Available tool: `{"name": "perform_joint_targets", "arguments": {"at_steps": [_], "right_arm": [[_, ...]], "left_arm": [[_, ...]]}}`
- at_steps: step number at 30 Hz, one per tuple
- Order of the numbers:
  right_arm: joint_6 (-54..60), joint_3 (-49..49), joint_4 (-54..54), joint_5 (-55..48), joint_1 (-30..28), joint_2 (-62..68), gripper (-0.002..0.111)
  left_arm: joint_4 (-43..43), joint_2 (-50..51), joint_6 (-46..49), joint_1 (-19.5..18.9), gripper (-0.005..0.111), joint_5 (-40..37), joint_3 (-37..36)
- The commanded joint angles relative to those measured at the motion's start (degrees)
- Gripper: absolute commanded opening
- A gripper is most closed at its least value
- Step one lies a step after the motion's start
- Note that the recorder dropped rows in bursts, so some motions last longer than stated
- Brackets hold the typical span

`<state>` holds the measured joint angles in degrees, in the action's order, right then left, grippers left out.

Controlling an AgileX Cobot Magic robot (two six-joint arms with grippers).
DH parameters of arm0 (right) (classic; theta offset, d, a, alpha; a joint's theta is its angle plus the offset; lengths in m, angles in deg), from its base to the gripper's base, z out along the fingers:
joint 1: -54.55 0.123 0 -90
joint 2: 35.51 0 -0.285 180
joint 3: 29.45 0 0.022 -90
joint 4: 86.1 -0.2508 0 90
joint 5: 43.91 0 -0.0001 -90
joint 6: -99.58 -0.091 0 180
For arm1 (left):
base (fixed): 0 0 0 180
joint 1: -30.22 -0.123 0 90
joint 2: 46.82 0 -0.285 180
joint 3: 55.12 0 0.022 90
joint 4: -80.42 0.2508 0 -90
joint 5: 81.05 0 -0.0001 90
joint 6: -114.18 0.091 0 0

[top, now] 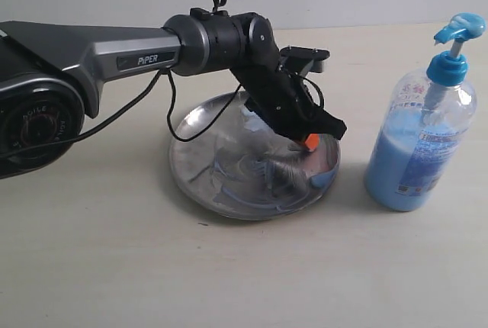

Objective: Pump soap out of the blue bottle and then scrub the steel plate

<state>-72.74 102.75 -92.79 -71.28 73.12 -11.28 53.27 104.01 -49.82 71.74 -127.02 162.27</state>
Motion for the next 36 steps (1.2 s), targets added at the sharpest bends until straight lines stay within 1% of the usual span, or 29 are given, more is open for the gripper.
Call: {"name": "perform_joint_targets", "arguments": {"at_steps": [1, 5, 9, 14, 21, 28, 32, 36], "right_arm": [[-0.21, -0.42, -0.36, 0.33, 0.09, -0.41, 0.000], [-0.21, -0.42, -0.36, 0.33, 0.09, -0.41, 0.000], [-0.21, -0.42, -0.34, 0.22, 0.09, -0.41, 0.000], [-0.21, -0.42, -0.34, 0.22, 0.09, -0.41, 0.000], [-0.21, -0.42, -0.34, 0.33, 0.09, -0.41, 0.000], [-0.21, -0.42, -0.34, 0.33, 0.09, -0.41, 0.000], [-0.21, -0.42, -0.34, 0.33, 0.09, -0.41, 0.000], [-0.21, -0.42, -0.34, 0.33, 0.09, -0.41, 0.000]], "left_arm": [[-0.43, 0.57, 0.28, 0.16, 0.000, 3.31, -0.46], [0.61, 0.57, 0.28, 0.16, 0.000, 5.71, -0.46], [3.18, 0.57, 0.28, 0.16, 0.000, 6.11, -0.46], [6.76, 0.57, 0.04, 0.08, 0.000, 4.33, -0.46], [10.46, 0.57, 0.04, 0.08, 0.000, -0.69, -0.46], [9.81, 0.57, 0.04, 0.08, 0.000, -5.81, -0.46], [6.74, 0.57, 0.04, 0.08, 0.000, -6.35, -0.46], [2.70, 0.57, 0.28, 0.08, 0.000, -5.31, -0.46]]}}
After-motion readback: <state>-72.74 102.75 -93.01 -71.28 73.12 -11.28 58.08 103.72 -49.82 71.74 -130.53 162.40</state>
